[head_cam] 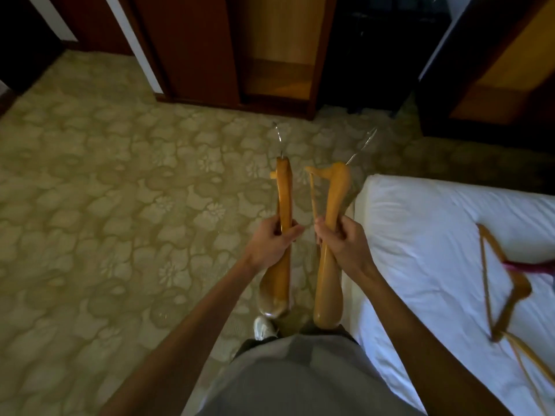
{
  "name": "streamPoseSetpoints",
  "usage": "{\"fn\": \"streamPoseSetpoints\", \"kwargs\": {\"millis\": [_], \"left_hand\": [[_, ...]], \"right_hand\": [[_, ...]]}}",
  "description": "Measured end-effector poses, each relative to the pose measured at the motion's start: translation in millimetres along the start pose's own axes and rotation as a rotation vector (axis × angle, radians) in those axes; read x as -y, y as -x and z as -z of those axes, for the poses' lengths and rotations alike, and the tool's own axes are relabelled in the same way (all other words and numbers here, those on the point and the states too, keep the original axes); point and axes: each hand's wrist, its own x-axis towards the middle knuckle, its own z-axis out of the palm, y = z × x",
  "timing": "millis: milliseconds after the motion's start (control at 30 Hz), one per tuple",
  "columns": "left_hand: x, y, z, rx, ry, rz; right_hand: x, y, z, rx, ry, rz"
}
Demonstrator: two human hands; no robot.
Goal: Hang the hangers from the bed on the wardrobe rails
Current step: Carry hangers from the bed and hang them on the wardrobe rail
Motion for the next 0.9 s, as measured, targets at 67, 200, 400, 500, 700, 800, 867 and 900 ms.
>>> {"fn": "streamPoseSetpoints", "kwargs": {"millis": [67,200,400,500,700,800,867,900], "left_hand": [[-6,-34,18,-0.011,-0.018,0.02],[-21,-111,48,-0.025,0.031,0.053],[-52,-267,91,-0.007,0.116,0.087],[-83,-348,112,-0.017,0.094,0.091],[-142,-488,168,-0.009,0.067,0.036],[-164,-548,196,-0.048,0.074,0.015],[-176,-583,213,-0.072,0.055,-0.021],[-181,-601,223,-0.082,0.044,-0.037]], "right_hand": [[12,-36,-8,-0.009,0.02,0.015],[27,-113,-11,-0.012,0.027,0.012],[43,-270,-5,0.008,0.023,-0.004],[68,-359,0,0.024,0.049,0.014],[135,-520,10,0.036,0.064,0.079],[165,-587,7,0.041,0.092,0.121],[181,-629,1,0.055,0.111,0.139],[189,-651,-3,0.059,0.127,0.141]]}}
